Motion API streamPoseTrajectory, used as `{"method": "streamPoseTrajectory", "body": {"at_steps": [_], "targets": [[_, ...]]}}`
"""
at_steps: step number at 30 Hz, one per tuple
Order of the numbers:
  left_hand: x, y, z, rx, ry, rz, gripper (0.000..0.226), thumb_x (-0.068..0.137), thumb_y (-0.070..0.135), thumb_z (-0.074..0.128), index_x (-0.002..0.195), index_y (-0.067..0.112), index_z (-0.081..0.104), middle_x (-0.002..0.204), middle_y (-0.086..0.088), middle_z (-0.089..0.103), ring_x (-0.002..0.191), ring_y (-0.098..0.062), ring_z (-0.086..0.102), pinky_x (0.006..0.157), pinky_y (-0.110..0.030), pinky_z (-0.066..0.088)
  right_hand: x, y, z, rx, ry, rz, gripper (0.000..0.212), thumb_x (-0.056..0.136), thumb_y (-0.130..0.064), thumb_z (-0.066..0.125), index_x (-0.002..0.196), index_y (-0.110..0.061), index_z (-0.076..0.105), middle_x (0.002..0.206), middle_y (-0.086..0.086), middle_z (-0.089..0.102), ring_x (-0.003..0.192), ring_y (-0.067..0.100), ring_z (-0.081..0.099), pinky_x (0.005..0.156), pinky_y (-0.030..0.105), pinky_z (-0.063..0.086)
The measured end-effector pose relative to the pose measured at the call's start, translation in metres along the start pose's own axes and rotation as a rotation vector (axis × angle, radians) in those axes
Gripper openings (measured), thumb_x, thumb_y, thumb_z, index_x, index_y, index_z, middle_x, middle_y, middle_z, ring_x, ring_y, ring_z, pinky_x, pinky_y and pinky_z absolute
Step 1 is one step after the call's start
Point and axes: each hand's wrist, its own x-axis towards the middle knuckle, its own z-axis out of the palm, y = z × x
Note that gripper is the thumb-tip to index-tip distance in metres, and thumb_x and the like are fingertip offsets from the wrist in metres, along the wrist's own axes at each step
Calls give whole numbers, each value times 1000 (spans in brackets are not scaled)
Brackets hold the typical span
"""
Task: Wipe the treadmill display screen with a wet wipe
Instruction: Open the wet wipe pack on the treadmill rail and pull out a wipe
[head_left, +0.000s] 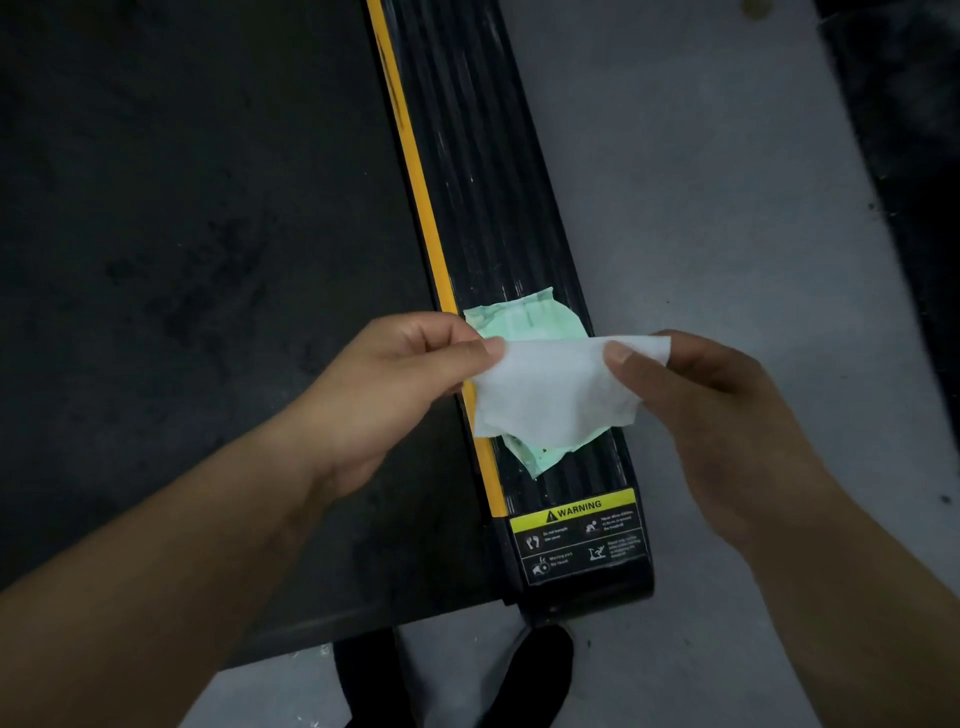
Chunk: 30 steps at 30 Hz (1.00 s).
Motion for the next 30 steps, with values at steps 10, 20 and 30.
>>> {"method": "streamPoseTrajectory", "body": {"at_steps": [10, 20, 30], "targets": [[-6, 5, 3, -497, -186, -196, 46, 100, 19, 42, 64, 20, 70, 61, 2, 64, 51, -11, 62, 54, -25, 54, -2, -7, 5, 98, 3, 69, 21, 100, -21, 58, 102, -6, 74, 104, 12, 78, 102, 33, 73, 86, 51, 61], [-10, 15, -1, -295, -437, -201, 20, 86, 25, 70, 100, 12, 78, 99, -9, 76, 86, -19, 73, 67, -27, 58, -2, -39, 5, -6, -296, 43, 21, 96, -20, 62, 91, -1, 68, 78, 8, 70, 69, 17, 65, 57, 26, 50], [-23, 7, 9, -497, -283, -189, 45, 88, 9, 69, 132, 17, 66, 131, -10, 70, 125, -35, 63, 99, -48, 56, -13, -28, 5, 236, -83, 184, 28, 100, -29, 57, 108, -8, 73, 102, 11, 78, 87, 26, 76, 57, 31, 58]]}}
